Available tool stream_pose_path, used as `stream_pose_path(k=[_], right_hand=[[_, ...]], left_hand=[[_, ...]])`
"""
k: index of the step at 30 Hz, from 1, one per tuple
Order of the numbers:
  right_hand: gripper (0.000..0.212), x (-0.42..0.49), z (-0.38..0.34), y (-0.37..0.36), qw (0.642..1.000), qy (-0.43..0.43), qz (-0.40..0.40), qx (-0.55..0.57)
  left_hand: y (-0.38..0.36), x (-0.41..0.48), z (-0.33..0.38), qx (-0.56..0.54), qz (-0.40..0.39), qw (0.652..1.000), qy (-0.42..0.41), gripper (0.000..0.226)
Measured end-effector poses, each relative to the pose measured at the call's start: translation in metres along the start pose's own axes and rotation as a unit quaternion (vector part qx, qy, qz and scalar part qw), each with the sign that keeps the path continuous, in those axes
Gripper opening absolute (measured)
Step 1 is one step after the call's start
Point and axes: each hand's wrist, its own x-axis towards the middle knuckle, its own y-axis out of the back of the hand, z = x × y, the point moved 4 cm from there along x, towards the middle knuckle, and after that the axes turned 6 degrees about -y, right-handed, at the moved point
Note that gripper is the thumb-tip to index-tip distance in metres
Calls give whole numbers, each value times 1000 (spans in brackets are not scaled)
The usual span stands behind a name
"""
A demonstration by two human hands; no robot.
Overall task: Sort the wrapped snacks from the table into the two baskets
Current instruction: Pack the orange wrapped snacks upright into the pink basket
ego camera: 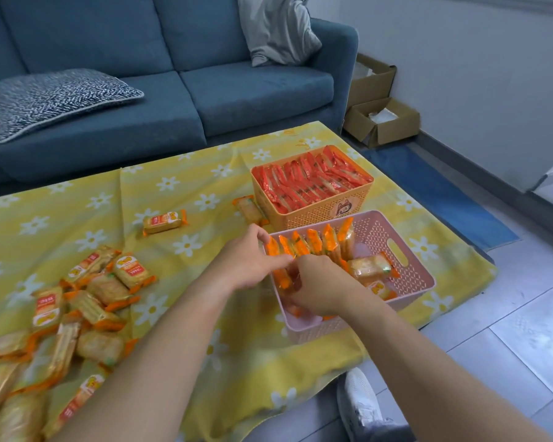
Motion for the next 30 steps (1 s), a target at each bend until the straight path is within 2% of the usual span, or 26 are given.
stream_pose_path(k=[3, 6, 7, 11, 13, 15, 18, 21, 23, 26, 30], right_hand=[[11, -2, 8, 16, 1000, -11, -13, 3], [15, -8, 21, 36, 991, -77, 74, -86], [23, -11, 23, 37, 984, -105, 78, -124], [61, -18, 19, 22, 964, -145, 6, -223], [66, -20, 19, 19, 959, -146, -10, -244], [58, -21, 21, 18, 957, -148, -23, -250], [38, -19, 23, 21, 967, -142, -5, -210], [29, -18, 20, 31, 981, -117, 60, -144], [31, -16, 17, 32, 988, -95, 77, -91], [44, -14, 14, 24, 993, -102, 56, -4], [48, -11, 18, 20, 982, -128, 92, 104]], left_hand=[[-3, -2, 3, 99, -24, 995, -19, 77], [-7, -2, 2, 115, -45, 992, -9, 84], [-8, -1, 2, 113, -48, 992, -6, 86], [-10, -2, 6, 133, -51, 990, -8, 92], [-11, -2, 7, 137, -50, 989, -9, 95], [-10, -3, 5, 130, -52, 990, -3, 98], [-9, -4, 4, 116, -55, 992, -2, 97], [-8, -4, 3, 118, -49, 992, -4, 96], [-9, -3, 4, 127, -47, 991, -1, 97], [-10, -7, 12, 181, -40, 983, -14, 106], [-11, -16, 29, 315, -20, 944, -96, 124]])
